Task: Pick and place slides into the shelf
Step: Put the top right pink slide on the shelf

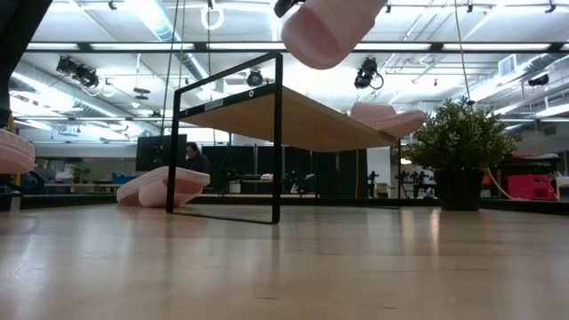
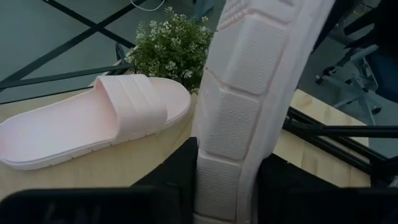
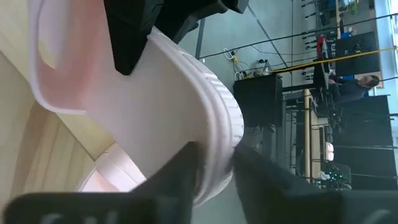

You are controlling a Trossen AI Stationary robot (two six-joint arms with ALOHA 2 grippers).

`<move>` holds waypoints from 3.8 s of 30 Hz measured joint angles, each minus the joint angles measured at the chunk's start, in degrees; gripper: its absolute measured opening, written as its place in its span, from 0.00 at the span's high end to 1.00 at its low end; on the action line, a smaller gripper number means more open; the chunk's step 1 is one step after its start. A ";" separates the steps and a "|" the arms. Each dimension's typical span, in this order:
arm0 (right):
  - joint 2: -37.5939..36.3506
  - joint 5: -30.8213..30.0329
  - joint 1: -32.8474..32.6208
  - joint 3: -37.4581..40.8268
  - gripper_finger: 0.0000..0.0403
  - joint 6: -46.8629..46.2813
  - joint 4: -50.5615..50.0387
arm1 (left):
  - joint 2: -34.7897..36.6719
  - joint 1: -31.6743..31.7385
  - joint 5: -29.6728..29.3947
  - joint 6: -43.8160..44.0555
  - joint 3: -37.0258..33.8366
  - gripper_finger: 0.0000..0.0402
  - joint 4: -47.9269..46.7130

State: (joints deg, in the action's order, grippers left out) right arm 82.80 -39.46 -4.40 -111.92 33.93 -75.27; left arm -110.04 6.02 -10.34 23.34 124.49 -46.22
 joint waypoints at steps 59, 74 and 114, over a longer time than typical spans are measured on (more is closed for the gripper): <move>-17.68 -0.55 0.00 -0.02 0.33 -44.38 -14.53 | 0.09 3.56 -27.62 42.48 -26.47 0.73 48.79; -17.72 -0.57 0.00 -0.02 0.33 -42.94 -14.55 | 0.13 -3.60 -42.42 45.00 -26.47 0.75 47.81; -17.57 -0.98 0.00 0.00 0.33 -44.47 -13.48 | 12.93 -8.85 -55.50 53.43 -26.45 0.75 10.90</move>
State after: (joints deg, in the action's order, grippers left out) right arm 65.23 -40.44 -4.40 -111.92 -10.54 -88.75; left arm -97.11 -2.83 -65.85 76.77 98.04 -35.33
